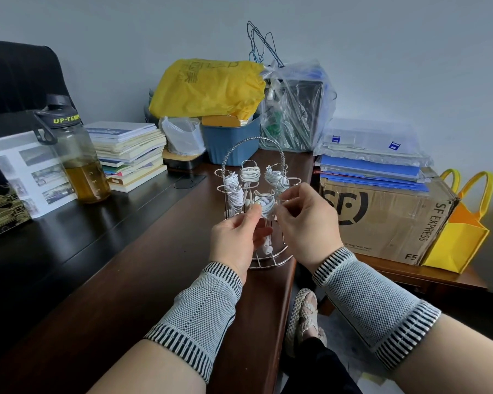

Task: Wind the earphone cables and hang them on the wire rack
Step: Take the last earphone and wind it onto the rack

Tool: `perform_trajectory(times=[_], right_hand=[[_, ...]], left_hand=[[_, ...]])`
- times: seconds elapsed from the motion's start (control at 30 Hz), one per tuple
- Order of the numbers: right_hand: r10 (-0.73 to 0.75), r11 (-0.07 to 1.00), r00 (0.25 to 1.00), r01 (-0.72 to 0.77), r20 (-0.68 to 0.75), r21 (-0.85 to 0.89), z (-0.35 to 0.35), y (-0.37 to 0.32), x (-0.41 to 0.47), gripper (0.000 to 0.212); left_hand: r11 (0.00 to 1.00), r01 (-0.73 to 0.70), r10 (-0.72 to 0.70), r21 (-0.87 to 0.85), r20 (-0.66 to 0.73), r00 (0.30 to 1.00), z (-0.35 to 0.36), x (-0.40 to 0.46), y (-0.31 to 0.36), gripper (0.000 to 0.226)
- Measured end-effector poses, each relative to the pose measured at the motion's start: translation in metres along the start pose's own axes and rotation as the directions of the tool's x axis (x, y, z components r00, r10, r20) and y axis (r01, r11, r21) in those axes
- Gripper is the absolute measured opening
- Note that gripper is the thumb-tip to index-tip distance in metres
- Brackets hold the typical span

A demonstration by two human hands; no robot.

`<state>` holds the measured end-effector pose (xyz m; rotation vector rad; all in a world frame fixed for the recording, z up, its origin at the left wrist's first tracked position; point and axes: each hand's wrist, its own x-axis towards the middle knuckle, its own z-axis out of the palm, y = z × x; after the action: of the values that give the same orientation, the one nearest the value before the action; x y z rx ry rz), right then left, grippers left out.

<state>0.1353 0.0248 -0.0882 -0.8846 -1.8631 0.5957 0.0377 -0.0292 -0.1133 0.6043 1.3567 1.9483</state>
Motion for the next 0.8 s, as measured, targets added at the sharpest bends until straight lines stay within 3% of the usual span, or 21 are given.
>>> perform_trajectory(times=[0.07,0.17,0.37,0.53,0.63,0.7,0.8], right_hand=[[-0.067,0.995,0.997,0.069,0.029,-0.071,-0.004,-0.003,0.003,0.015],[-0.102,0.970,0.978,0.138,0.181,-0.201,-0.015,-0.013,0.018,0.008],[-0.124,0.873,0.864,0.328,0.488,-0.359,-0.030,-0.045,0.048,0.031],[-0.088,0.945,0.897,0.212,0.433,-0.248,-0.033,-0.033,0.041,0.025],[-0.087,0.944,0.895,0.215,0.438,-0.251,-0.030,-0.031,0.044,0.022],[-0.088,0.908,0.853,0.281,0.515,-0.311,-0.031,-0.041,0.052,0.025],[0.027,0.792,0.696,0.423,0.718,-0.440,-0.032,-0.065,0.068,0.025]], left_hand=[[1.000,-0.006,0.006,0.004,0.002,1.000,-0.001,0.001,-0.001,0.018],[1.000,0.003,-0.003,0.007,0.017,1.000,-0.001,0.001,-0.001,0.019],[1.000,0.021,-0.021,0.011,0.032,0.999,-0.003,0.001,-0.001,0.023],[1.000,0.013,-0.013,0.016,0.021,1.000,-0.002,0.001,-0.001,0.022],[1.000,0.000,-0.001,0.025,0.022,1.000,-0.003,0.002,-0.002,0.023],[1.000,-0.002,0.001,0.025,0.025,1.000,-0.004,0.001,-0.002,0.023],[1.000,0.004,-0.005,0.023,0.029,1.000,-0.004,0.001,-0.002,0.023]])
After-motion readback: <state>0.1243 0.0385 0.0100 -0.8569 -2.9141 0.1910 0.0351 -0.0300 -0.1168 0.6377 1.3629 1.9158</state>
